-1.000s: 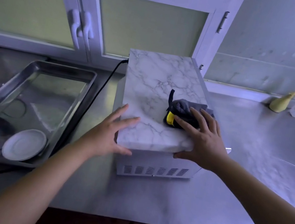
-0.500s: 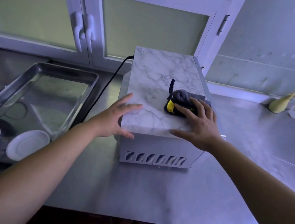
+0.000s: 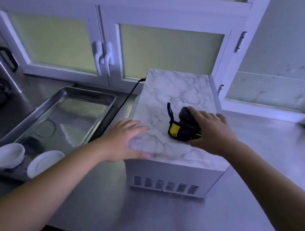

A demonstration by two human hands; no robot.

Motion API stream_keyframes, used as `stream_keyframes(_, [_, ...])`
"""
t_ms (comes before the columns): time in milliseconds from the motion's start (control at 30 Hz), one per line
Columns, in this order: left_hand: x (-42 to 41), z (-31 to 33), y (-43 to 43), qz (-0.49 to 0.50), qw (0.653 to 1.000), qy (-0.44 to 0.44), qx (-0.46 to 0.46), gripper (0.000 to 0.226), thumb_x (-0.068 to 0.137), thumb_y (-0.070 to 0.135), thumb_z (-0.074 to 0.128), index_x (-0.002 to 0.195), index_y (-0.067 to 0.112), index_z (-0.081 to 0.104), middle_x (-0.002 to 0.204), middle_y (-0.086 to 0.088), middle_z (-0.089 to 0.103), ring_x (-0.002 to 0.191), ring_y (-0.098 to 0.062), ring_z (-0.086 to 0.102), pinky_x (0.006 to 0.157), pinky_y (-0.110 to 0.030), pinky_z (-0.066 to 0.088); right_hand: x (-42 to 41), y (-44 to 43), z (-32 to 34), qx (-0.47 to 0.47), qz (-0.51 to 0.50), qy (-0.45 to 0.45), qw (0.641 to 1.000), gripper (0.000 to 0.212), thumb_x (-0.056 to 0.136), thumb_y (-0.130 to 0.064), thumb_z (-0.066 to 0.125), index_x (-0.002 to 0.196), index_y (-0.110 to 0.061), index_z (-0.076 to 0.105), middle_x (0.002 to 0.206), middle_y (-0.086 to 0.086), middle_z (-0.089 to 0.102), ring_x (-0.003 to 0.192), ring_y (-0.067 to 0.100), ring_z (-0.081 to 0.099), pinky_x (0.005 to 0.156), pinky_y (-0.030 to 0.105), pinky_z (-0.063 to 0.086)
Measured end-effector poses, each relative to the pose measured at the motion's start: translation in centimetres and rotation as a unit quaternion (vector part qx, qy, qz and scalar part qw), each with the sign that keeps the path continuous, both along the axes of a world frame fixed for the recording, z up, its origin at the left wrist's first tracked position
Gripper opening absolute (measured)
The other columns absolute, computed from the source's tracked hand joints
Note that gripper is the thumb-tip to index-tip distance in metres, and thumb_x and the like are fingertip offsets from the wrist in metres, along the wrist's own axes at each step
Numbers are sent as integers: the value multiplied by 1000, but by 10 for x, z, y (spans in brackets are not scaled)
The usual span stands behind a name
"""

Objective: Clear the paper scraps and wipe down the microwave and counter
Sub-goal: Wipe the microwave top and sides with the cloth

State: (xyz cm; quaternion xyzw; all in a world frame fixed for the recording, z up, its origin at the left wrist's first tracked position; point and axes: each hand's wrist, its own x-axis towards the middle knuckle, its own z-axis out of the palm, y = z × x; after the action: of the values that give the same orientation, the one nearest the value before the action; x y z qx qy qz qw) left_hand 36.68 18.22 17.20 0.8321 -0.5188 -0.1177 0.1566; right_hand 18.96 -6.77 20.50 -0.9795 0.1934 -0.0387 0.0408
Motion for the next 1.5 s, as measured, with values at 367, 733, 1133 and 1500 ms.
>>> stream_keyframes(367, [16, 36, -60, -1, 997, 36, -69, 32, 97, 18, 57, 127, 24, 65, 137, 5, 56, 127, -13, 51, 100, -23, 33, 30, 9, -18, -13, -54, -141, 988, 39, 81, -13, 62, 118, -23, 60, 93, 3, 66, 93, 31, 58, 71, 33, 37])
stream_keyframes(733, [23, 31, -107, -178, 984, -11, 22, 48, 96, 28, 50, 143, 37, 47, 155, 6, 40, 141, -21, 36, 113, -41, 34, -34, 90, -43, -66, -235, -265, 933, 69, 57, 9, 70, 123, -11, 69, 109, 12, 65, 103, 40, 59, 73, 38, 45])
stream_keyframes(1133, [-13, -15, -138, -224, 968, -100, 59, 59, 96, 65, 25, 153, 50, 14, 168, 4, 5, 153, -26, 1, 120, -59, 0, -99, 200, -128, 408, -598, -487, 489, 47, 89, -13, 70, 127, -33, 50, 96, 5, 69, 77, 20, 71, 48, 32, 55])
stream_keyframes(1500, [-21, -24, -132, -194, 974, -107, -42, 65, 86, 65, 29, 147, 47, 38, 161, 4, 33, 148, -22, 24, 119, -50, 15, -60, 146, -94, 224, -554, -593, 540, 71, 85, -24, 76, 140, -48, 38, 103, -21, 60, 88, -3, 63, 76, 27, 53])
